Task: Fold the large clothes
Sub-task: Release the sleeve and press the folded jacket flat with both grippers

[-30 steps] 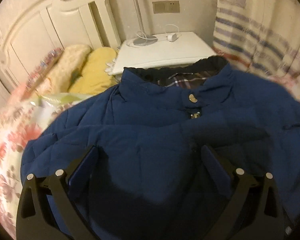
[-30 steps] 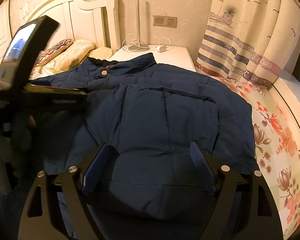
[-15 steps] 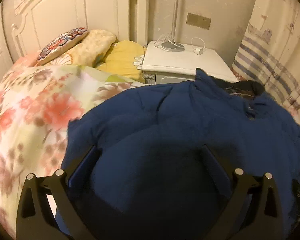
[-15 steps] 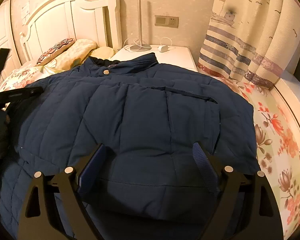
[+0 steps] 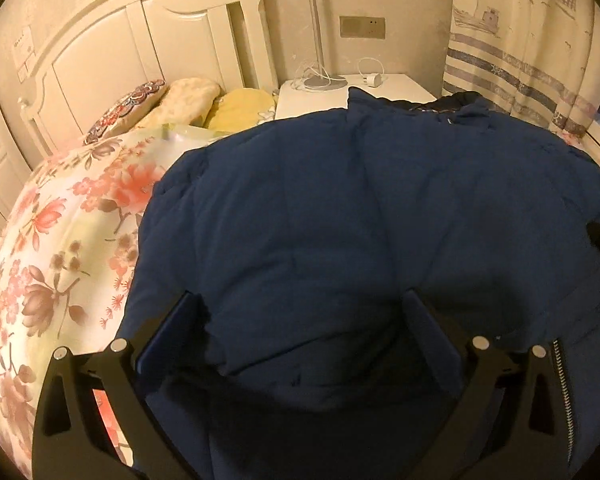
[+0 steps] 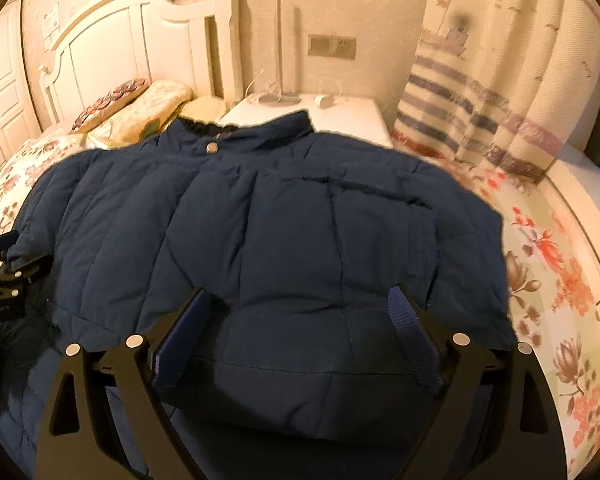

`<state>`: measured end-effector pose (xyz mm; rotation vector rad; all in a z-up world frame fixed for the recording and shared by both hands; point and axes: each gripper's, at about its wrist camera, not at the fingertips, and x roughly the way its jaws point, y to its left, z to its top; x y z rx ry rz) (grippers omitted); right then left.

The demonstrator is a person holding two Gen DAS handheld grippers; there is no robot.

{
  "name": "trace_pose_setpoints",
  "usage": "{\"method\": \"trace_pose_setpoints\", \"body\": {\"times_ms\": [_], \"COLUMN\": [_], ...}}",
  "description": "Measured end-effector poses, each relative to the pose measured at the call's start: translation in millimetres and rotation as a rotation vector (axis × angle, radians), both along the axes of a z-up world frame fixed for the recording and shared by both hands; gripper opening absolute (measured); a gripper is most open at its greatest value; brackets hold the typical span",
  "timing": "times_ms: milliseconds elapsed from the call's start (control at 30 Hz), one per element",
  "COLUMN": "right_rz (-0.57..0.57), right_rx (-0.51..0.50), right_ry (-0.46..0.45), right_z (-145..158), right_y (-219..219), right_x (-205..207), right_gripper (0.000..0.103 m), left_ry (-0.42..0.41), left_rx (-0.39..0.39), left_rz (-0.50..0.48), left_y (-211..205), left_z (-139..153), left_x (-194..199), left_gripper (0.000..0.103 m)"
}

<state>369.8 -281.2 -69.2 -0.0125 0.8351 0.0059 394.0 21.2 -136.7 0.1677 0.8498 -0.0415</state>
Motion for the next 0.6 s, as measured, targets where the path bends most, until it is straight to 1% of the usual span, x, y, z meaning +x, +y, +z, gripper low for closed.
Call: {"method": "trace_pose_setpoints", "body": {"times_ms": [100,167,200,233,267,333,400,467,500,533,567,600], "right_rz": [0.007,0.059,0.077,0.087,0.092,0.103,0.098,0.078,0.065,0.074,0.079,0.073], "right_rx": [-0.021,-0.005,-0.018,-0.057,-0.081,-0.071,-0.019,-0.003,0.006,0.041,0.064,0.074], "right_ry": [-0.094,-0.156,-0.164,-0.167,-0.162,-0.097,-0.022,0.098,0.187,0.175,0.146,0.143], "right_z": [13.4,28.2,33.7,41.6,48.3,56.8,53.1,25.1,-1.8,-9.7,-10.5,-7.5], "right_y": [5.8,15.2,19.9,27.1,32.1,35.1,29.2,21.3,15.3,12.7,9.7,8.7], "right_x": [-14.9,-21.1,-19.3,-12.9,-4.4,22.6,48.3,75.9,87.9,87.6,84.4,80.7], "right_gripper": [0.086,0.086,0.086,0.088,0.092,0.092,0.092,0.094,0.096,0.098,0.098,0.097], "left_ry": [0.003,0.000,0.000,0.000,-0.001,0.000,0.000,0.000,-0.001,-0.001,-0.001,-0.001], "left_rx": [-0.013,-0.007,-0.004,-0.001,-0.002,-0.008,-0.012,-0.016,-0.018,-0.019,-0.021,-0.021], "left_rz": [-0.001,0.000,0.000,0.001,0.001,0.000,-0.001,-0.002,-0.003,-0.003,-0.002,-0.002], "left_y": [3.1,2.9,3.4,3.7,4.4,4.3,4.3,4.5,4.8,5.0,4.7,4.9], "left_z": [-0.3,-0.7,-0.9,-1.0,-1.0,-0.7,-0.6,-0.6,-0.4,-0.4,-0.2,-0.3], "left_x": [0.7,0.7,0.8,0.7,0.9,1.3,1.4,1.2,1.0,1.1,1.1,1.2], "left_gripper": [0.101,0.101,0.101,0.101,0.101,0.101,0.101,0.101,0.101,0.101,0.101,0.101]}}
